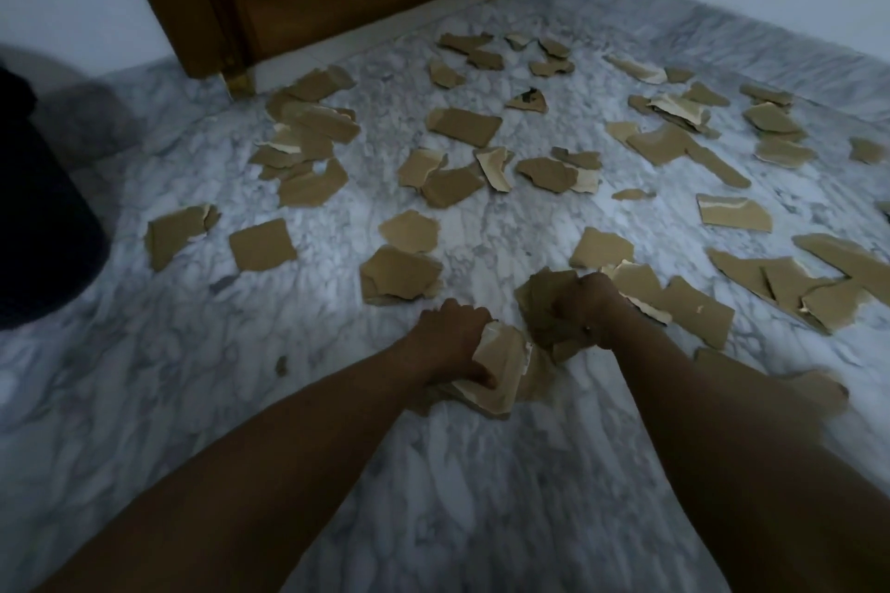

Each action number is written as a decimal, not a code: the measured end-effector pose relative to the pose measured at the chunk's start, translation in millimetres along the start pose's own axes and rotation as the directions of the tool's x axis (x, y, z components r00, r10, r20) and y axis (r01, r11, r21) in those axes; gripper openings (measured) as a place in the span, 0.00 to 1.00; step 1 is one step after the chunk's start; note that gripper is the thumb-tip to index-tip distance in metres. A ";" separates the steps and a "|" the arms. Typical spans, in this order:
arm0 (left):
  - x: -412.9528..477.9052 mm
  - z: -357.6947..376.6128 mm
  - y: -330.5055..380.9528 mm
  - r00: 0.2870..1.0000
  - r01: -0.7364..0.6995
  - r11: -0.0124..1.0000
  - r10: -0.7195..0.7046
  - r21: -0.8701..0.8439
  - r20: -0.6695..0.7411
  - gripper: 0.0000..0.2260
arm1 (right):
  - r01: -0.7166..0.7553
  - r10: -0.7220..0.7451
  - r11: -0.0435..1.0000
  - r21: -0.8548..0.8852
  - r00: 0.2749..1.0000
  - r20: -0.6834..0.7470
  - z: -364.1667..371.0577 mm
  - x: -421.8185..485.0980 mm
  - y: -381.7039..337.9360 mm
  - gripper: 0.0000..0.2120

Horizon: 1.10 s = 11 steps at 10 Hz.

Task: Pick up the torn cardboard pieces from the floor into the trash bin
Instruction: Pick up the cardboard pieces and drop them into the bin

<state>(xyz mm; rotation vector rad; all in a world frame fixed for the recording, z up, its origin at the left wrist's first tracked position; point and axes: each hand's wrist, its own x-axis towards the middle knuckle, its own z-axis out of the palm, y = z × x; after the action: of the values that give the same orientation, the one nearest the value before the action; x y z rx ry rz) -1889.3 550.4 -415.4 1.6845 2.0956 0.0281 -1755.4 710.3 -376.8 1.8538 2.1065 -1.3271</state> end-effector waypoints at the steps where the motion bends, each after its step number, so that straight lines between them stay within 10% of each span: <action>1: -17.6 9.5 -7.8 1.000 0.009 1.000 -0.009 -0.020 0.025 0.41 | 0.063 -0.074 0.980 0.186 0.996 0.051 -1.2 -17.8 -31.4 0.13; 4: -72.1 -12.3 -95.2 0.926 0.324 0.943 -0.299 -0.079 0.231 0.39 | 0.062 -0.177 0.935 0.348 0.934 0.311 103.0 -20.9 -131.9 0.19; 7: -121.7 -11.9 -162.0 0.870 0.490 0.796 -0.474 -0.355 0.139 0.27 | 0.076 -0.054 0.968 -0.239 0.994 0.094 176.2 -20.2 -139.9 0.27; 9: -132.4 -40.8 -205.5 0.835 0.533 0.689 -0.523 -0.492 0.172 0.23 | 0.510 -0.480 0.844 -0.169 0.857 0.186 157.0 -17.6 -132.6 0.19; 11: -109.0 -80.3 -222.6 0.888 0.436 0.848 -0.461 -0.301 -0.013 0.16 | 0.662 -0.645 0.728 -0.176 0.749 0.151 138.2 3.2 -151.4 0.34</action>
<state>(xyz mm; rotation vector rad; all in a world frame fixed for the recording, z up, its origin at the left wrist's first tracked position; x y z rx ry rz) -2106.3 413.0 -371.8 1.0102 2.3650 0.2539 -1948.5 641.5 -381.6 0.9574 2.8587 -1.1375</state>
